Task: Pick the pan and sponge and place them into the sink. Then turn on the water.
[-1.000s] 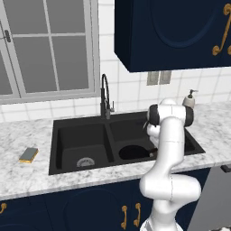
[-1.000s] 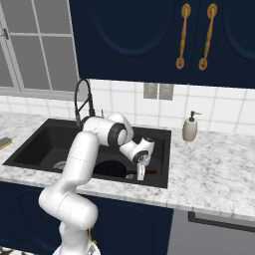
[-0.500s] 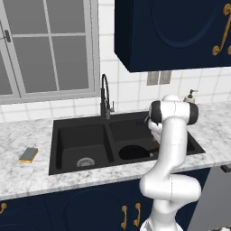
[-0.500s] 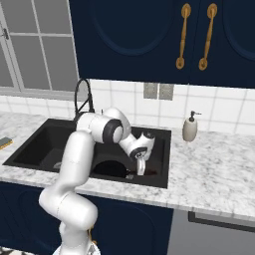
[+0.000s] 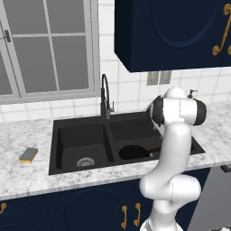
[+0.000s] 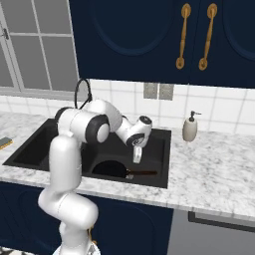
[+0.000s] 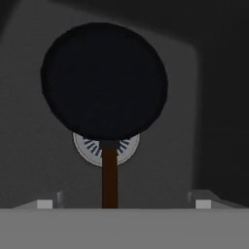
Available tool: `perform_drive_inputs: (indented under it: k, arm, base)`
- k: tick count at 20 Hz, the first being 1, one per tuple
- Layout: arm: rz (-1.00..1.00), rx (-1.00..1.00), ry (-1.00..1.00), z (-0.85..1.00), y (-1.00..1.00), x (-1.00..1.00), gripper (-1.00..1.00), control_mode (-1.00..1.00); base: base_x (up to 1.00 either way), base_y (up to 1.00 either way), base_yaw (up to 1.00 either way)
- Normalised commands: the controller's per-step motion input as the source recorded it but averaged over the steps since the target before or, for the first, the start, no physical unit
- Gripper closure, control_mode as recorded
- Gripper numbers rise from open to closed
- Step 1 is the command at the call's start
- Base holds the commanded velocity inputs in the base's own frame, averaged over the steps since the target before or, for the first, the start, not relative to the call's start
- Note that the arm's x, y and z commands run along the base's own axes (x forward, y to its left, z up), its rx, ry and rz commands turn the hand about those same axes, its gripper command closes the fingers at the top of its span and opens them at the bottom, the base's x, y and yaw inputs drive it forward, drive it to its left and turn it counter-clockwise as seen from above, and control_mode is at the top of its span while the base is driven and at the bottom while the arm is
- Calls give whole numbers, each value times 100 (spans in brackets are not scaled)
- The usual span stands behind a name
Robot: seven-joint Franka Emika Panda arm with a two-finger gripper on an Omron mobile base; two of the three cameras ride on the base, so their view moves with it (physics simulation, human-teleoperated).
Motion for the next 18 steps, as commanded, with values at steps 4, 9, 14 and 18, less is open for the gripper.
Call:
perform_drive_inputs:
  k: [4, 9, 14, 18]
  arm:
    - [-15, 0, 0, 96, 13, -45, -100, -100]
    - [-20, 0, 1, 83, 22, -34, -100, -100]
    - [-30, 0, 0, 46, 31, -29, -100, -100]
    - [-44, 8, -1, 27, 32, -9, -100, -100]
  base:
    - [0, 0, 0]
    - [0, 0, 0]
    - [0, 0, 0]
    - [0, 0, 0]
